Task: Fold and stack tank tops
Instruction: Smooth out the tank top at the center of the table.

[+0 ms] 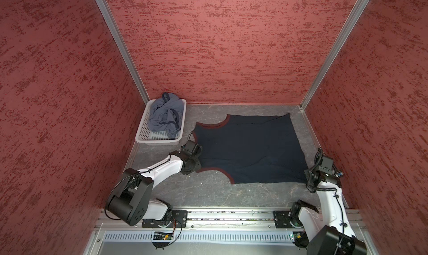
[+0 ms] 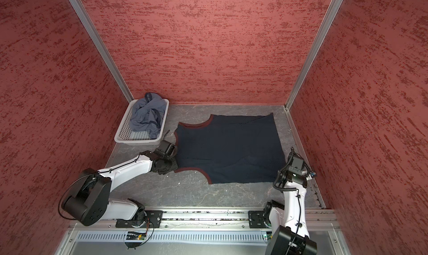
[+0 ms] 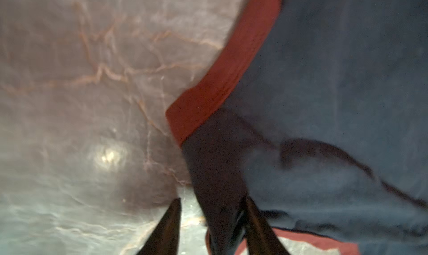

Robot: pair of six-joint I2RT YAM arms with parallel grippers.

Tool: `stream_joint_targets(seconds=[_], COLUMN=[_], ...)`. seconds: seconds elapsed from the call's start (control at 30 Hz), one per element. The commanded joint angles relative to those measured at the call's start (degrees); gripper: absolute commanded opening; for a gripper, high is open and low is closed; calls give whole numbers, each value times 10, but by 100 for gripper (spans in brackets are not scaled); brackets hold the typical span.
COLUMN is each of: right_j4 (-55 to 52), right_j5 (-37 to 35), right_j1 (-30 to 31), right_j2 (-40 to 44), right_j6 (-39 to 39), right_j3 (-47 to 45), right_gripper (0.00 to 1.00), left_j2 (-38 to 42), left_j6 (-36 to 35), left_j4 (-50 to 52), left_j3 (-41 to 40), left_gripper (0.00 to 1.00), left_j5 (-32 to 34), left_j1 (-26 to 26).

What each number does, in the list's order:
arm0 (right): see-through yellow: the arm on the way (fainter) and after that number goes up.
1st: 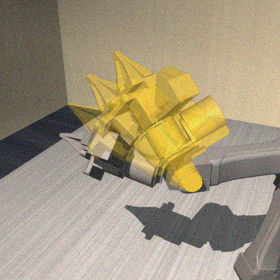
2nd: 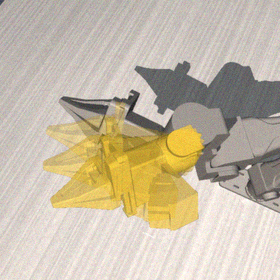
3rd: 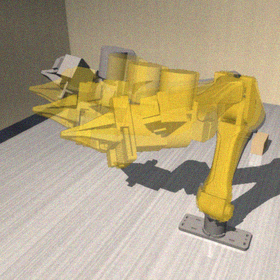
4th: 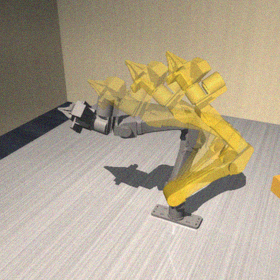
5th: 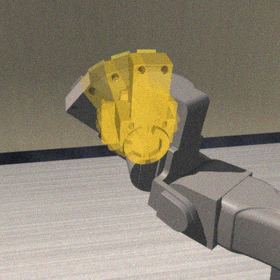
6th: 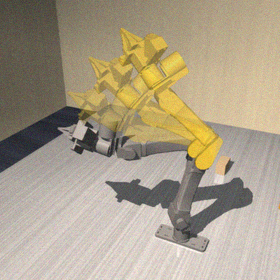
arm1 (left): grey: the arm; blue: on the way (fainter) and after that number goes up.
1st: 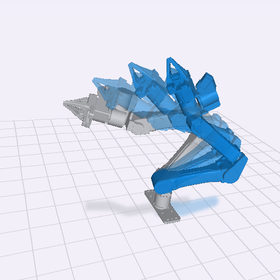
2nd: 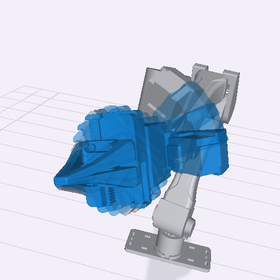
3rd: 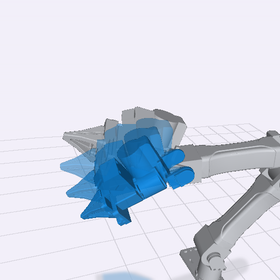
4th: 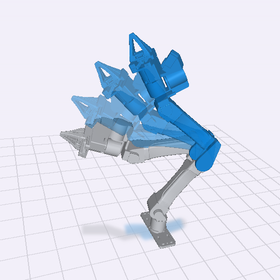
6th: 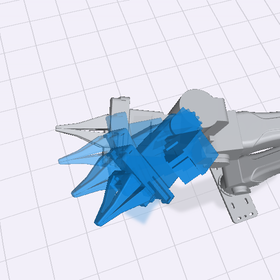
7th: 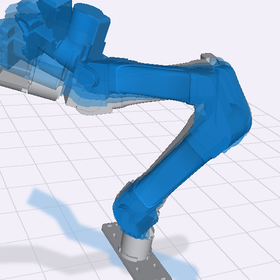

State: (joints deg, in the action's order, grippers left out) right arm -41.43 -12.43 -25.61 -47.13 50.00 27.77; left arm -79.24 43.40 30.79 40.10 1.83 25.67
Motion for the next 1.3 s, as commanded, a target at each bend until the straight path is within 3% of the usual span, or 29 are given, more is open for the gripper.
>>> stream_joint_targets(seconds=[0.0,0.03,0.1,0.2,0.27,0.33,0.47,0.63,0.8,1.13,1.27], right_j4=[-26,-30,-23,11,53,53,22,42,64,138,143], right_j5=[-46,-48,-28,44,133,197,134,107,87,114,115], right_j1=[-3,-3,-3,-2,1,42,223,407,541,654,672], right_j2=[30,37,40,36,34,16,-19,-91,-167,-264,-292], right_j6=[0,-4,-13,-50,-95,-119,-107,-58,-15,34,45], right_j3=[41,50,58,61,58,77,116,119,129,109,102], right_gripper=[78,90,97,99,99,99,99,99,99,97,96], left_j2=[41,56,78,96,85,40,-83,-242,-387,-618,-653], left_j6=[-27,-31,-39,-60,-87,-113,-143,-175,-197,-217,-202], left_j4=[27,39,60,55,25,-2,-28,-31,-21,40,39], left_j3=[42,50,65,81,90,115,206,365,526,801,837], left_gripper=[59,62,68,69,70,69,66,63,61,59,60], left_j5=[51,73,110,122,89,36,-33,-65,-109,-161,-162], left_j1=[5,8,17,33,45,51,66,68,68,64,55])
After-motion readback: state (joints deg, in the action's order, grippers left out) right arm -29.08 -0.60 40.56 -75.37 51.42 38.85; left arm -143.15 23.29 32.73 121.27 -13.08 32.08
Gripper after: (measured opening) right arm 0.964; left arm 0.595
